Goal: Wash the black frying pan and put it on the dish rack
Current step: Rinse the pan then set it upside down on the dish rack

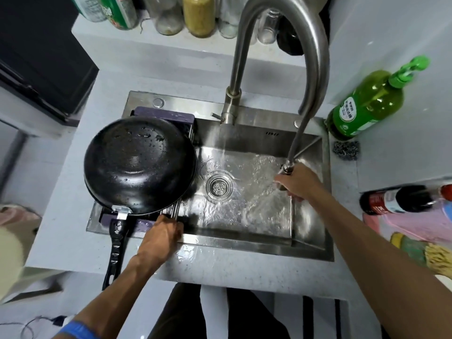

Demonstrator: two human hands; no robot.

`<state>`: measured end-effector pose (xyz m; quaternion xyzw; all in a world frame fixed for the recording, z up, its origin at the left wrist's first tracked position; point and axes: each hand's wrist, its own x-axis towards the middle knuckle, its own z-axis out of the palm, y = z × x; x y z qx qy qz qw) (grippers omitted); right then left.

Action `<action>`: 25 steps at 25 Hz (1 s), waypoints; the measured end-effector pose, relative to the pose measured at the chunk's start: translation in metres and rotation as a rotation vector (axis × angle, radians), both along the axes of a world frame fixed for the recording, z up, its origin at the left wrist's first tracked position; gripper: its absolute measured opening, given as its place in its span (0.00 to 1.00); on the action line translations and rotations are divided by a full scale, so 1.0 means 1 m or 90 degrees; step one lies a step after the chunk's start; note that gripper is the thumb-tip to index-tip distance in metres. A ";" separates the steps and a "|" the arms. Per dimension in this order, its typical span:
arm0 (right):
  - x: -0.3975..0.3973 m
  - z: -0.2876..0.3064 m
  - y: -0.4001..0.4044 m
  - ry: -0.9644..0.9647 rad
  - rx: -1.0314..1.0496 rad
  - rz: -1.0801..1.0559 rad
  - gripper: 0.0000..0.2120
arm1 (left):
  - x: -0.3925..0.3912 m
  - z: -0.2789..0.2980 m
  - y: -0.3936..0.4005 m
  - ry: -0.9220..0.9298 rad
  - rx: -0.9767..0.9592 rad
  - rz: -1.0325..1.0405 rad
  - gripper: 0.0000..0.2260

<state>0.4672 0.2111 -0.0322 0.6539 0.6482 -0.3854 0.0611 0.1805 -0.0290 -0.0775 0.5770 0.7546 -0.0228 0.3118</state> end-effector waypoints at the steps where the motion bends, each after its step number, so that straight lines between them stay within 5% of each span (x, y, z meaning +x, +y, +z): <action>1: 0.008 0.002 0.004 -0.031 0.032 -0.013 0.13 | 0.001 0.002 0.000 0.002 0.001 0.002 0.04; 4: 0.010 0.002 -0.024 -0.080 0.128 0.023 0.13 | 0.004 0.003 0.000 0.012 0.008 -0.001 0.06; 8: -0.054 -0.007 -0.083 0.068 0.114 0.073 0.10 | 0.004 0.004 -0.001 0.023 0.002 -0.010 0.06; 11: -0.086 0.006 -0.083 0.295 0.016 -0.068 0.10 | 0.006 0.007 0.000 0.029 -0.009 -0.027 0.07; 14: -0.096 0.042 -0.062 0.433 0.087 -0.150 0.02 | 0.010 0.013 0.004 0.033 0.000 -0.030 0.07; 18: -0.108 0.091 -0.029 0.486 0.202 -0.120 0.02 | 0.010 0.012 0.005 0.025 0.001 -0.028 0.05; 25: -0.122 0.108 -0.027 0.598 0.168 -0.100 0.04 | 0.009 0.001 0.004 0.035 0.011 -0.043 0.08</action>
